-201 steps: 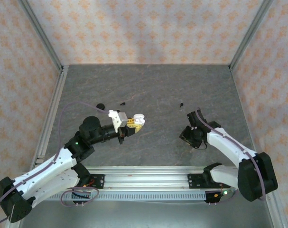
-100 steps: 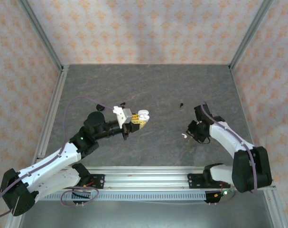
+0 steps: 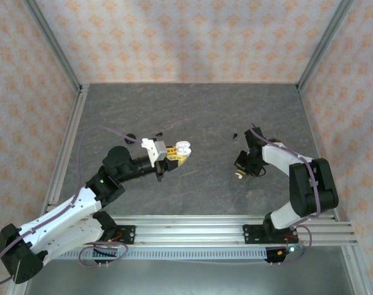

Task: Insert wireless bluetooth earbuds into charging case

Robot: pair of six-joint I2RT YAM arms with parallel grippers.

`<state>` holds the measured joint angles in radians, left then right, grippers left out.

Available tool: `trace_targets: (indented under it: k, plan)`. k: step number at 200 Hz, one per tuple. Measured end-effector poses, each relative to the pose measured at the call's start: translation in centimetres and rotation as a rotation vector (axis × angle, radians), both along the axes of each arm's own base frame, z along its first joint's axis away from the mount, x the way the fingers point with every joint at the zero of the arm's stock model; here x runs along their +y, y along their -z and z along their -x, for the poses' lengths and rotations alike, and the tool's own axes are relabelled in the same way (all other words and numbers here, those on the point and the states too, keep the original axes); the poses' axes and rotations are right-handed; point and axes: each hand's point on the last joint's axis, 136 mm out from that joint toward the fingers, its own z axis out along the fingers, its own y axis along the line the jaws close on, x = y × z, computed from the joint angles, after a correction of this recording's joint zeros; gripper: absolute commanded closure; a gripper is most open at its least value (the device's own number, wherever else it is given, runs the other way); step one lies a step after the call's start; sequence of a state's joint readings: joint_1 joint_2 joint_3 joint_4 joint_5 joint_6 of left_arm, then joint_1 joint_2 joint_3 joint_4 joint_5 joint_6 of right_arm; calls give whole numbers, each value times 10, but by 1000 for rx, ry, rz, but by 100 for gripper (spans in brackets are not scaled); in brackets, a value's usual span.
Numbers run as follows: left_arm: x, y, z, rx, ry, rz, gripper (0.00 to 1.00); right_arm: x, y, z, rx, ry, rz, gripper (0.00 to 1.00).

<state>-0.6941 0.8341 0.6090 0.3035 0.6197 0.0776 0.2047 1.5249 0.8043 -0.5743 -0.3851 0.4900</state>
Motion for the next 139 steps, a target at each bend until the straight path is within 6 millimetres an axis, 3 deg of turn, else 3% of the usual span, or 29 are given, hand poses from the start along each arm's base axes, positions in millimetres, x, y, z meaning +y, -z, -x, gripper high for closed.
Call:
trace_targets:
  k: [95, 124, 139]
  plan:
    - [0, 0, 1, 0, 0, -3, 100, 29, -6, 25, 8, -163, -24, 95]
    - [0, 1, 1, 1, 0, -4, 100, 33, -20, 30, -22, -178, -27, 95]
    - [0, 1, 1, 1, 0, -4, 100, 29, -32, 30, -56, -149, -16, 90]
